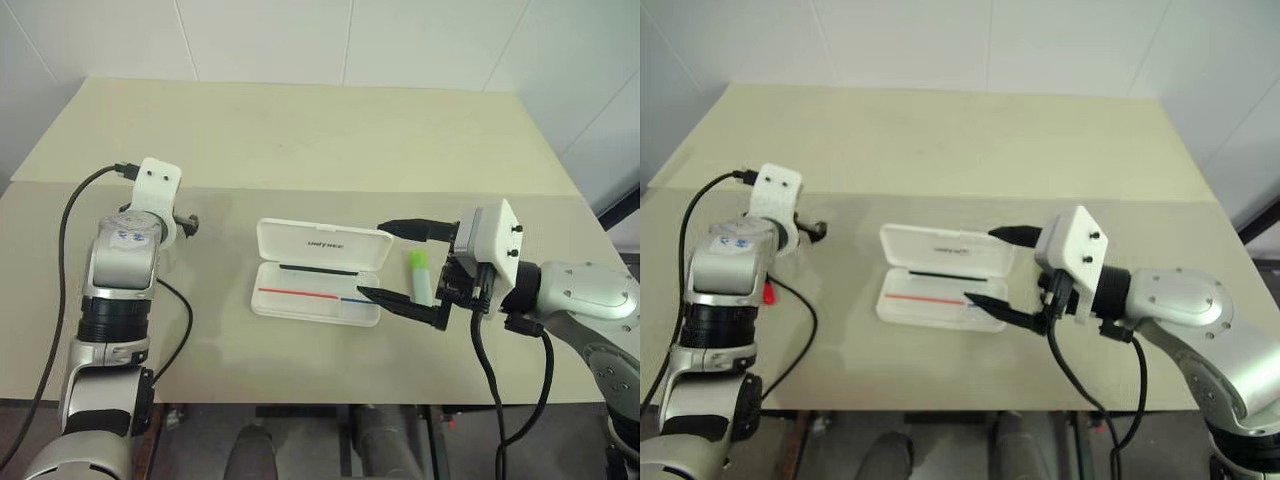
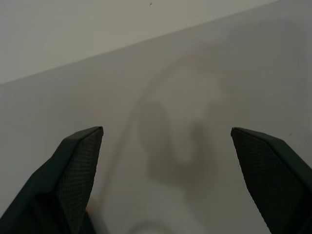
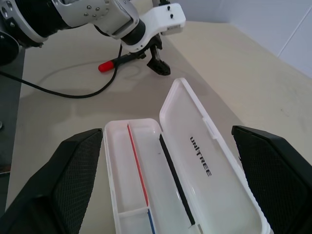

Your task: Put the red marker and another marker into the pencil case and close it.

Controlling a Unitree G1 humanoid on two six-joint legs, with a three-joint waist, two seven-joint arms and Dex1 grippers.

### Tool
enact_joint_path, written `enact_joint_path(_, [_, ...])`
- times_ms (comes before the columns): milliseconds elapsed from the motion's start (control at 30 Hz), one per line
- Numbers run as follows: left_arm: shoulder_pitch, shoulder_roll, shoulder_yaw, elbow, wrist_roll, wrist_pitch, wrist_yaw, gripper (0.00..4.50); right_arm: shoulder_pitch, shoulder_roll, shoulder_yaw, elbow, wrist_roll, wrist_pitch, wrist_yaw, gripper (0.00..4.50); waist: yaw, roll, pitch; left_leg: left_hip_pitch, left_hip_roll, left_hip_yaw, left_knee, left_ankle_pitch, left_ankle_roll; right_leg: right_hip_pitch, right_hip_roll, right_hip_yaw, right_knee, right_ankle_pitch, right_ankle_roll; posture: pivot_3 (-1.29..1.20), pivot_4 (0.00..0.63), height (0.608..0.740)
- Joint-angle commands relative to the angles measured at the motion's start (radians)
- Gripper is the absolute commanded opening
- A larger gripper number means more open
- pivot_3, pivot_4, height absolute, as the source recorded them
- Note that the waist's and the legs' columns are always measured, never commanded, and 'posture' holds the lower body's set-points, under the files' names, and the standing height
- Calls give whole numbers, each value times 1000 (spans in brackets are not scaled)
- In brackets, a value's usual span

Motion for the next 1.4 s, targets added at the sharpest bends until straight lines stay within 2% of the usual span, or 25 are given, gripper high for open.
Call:
enact_joint_path(33, [-17, -44, 17, -94, 68, 89, 102, 4478, -8, -4, 12, 35, -34, -46, 28, 4500, -1, 0, 0, 0, 0, 0, 0, 0, 0, 0, 0, 0, 0, 0, 0, 0, 150, 740])
enact_joint_path(300, [-59, -157, 56, -174, 179, 256, 279, 4478, -2, 7, 49, 85, -82, -88, 57, 4500, -6, 0, 0, 1, 0, 0, 1, 0, 0, 0, 0, 0, 0, 0, 1, 0, 150, 740])
enact_joint_path(367, [-82, -209, 104, -192, 233, 292, 355, 4478, -2, 14, 57, 96, -91, -94, 61, 4500, -4, 0, 0, 1, 0, 0, 1, 0, 0, 0, 0, 0, 0, 0, 1, 0, 150, 740])
enact_joint_path(533, [-69, -336, 207, -273, 346, 280, 516, 4478, -4, 29, 74, 117, -113, -108, 69, 4500, -2, 0, 0, 1, -1, 0, 2, 0, 0, 0, 0, 0, -1, 1, 2, 0, 150, 740])
enact_joint_path(733, [25, -416, 240, -411, 434, 195, 621, 4478, 1, 39, 83, 128, -131, -114, 69, 4500, -2, 0, 0, 1, -1, 0, 1, 0, 0, 0, 0, 0, -1, 3, 5, 0, 150, 740])
enact_joint_path(867, [87, -425, 267, -500, 482, 136, 664, 4478, 7, 47, 85, 128, -141, -112, 68, 4500, -2, -1, 0, 1, -1, 0, 2, 0, -1, 0, 0, 0, -1, 3, 5, 0, 150, 740])
enact_joint_path(1067, [147, -408, 345, -560, 538, 167, 675, 4478, 23, 57, 87, 133, -156, -118, 74, 4500, -3, -1, 0, 1, -1, 0, 3, 0, -1, 1, 0, 0, -4, 4, 3, 0, 150, 740])
enact_joint_path(1200, [180, -378, 409, -513, 533, 150, 659, 4478, 24, 71, 96, 141, -162, -121, 73, 4500, -4, -1, 0, 1, -1, -1, 3, 0, -1, 1, 0, 0, -4, 4, 3, 0, 150, 740])
enact_joint_path(1333, [197, -393, 446, -462, 493, 164, 616, 4478, 17, 80, 105, 151, -170, -126, 71, 4500, -5, -1, 0, 1, -2, -1, 2, 0, -1, 1, 0, 0, -5, 4, 3, 0, 150, 740])
enact_joint_path(1400, [194, -407, 475, -438, 455, 117, 595, 4478, 14, 84, 110, 156, -174, -129, 71, 4500, -2, -1, 0, 1, -2, -1, 2, 0, -1, 1, 0, 0, -5, 4, 3, 0, 150, 740])
